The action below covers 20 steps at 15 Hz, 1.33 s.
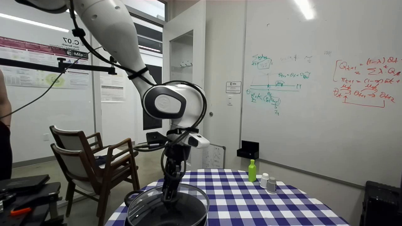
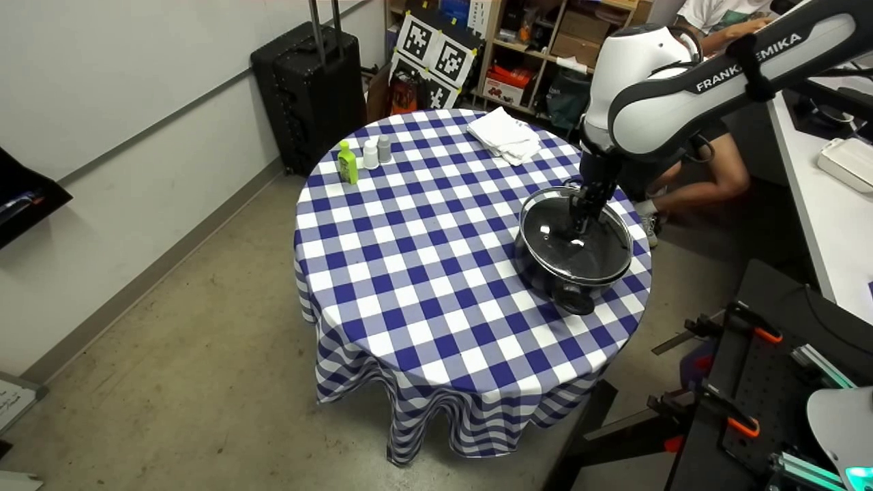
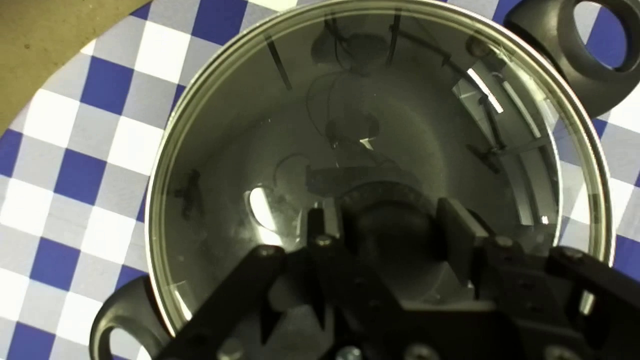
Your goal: Put the lid of the pot on the table
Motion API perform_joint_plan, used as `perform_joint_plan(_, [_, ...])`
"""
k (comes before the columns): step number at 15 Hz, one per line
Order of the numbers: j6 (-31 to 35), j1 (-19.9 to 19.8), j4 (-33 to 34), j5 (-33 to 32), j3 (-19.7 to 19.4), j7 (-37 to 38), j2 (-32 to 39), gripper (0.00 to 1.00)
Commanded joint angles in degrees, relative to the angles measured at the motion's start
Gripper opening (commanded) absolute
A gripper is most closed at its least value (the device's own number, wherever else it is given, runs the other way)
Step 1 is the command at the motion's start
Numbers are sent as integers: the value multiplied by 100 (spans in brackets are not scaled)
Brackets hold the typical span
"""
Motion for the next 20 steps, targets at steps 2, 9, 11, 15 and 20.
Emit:
perform_joint_plan(2, [-280, 405, -126, -343, 61, 261, -541, 25])
perform_joint_plan(9, [-449, 1202, -252, -447, 682, 583, -565, 25])
perform_joint_plan(11, [-471, 1417, -141, -270, 937, 741, -400, 25])
perform_joint_plan(15, [-483, 1743, 165, -53, 1263, 1055, -191, 25])
perform_joint_plan(20, [-441, 1885, 825, 40, 1219, 1354, 256, 25])
